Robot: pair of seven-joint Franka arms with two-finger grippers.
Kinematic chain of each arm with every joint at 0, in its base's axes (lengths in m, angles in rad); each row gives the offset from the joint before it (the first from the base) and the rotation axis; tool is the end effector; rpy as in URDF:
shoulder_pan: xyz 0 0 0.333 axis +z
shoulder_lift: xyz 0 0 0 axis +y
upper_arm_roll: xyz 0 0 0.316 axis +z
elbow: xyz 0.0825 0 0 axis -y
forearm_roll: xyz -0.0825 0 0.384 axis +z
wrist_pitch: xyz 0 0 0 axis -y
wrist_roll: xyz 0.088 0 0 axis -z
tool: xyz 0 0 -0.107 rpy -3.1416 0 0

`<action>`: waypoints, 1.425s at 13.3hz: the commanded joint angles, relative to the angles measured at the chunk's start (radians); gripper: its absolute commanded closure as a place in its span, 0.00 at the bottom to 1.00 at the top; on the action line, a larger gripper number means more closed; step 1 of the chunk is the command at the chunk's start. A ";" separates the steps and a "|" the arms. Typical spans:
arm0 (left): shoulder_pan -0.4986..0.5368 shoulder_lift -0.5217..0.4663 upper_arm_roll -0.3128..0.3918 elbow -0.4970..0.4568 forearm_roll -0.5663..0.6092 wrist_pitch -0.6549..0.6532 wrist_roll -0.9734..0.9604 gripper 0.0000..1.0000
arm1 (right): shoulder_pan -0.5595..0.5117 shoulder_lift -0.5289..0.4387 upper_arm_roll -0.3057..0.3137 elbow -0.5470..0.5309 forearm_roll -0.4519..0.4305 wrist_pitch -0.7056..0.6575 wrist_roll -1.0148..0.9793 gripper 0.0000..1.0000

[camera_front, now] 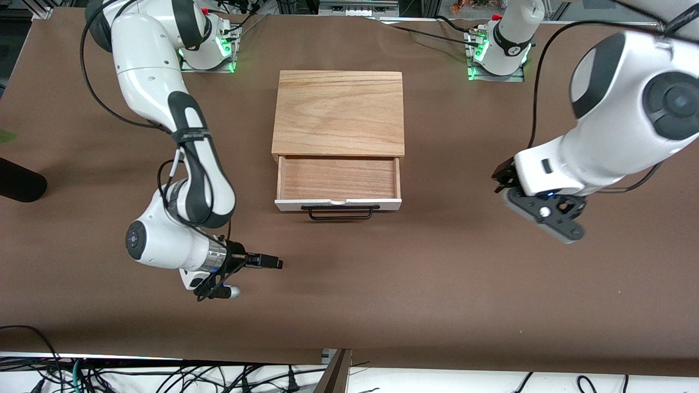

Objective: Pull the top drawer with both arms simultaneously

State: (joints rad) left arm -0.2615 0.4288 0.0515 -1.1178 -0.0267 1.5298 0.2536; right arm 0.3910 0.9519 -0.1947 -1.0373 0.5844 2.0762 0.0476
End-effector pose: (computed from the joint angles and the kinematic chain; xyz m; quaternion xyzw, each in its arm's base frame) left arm 0.6572 -0.1515 0.5697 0.9726 -0.2323 -0.0081 0.0028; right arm 0.7549 0.2356 0.2806 -0.9816 0.0109 -0.0257 0.1887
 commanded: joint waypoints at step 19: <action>0.245 -0.412 -0.070 -0.560 0.027 0.128 -0.146 0.00 | -0.208 -0.808 0.060 -0.495 -0.515 -0.350 0.084 0.00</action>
State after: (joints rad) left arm -0.0280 0.0357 -0.0033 -1.6643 -0.0224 1.6632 0.1230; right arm 0.2041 0.1652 -0.1622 -1.4994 0.0869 1.7309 0.1104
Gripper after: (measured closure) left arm 0.000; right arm 0.000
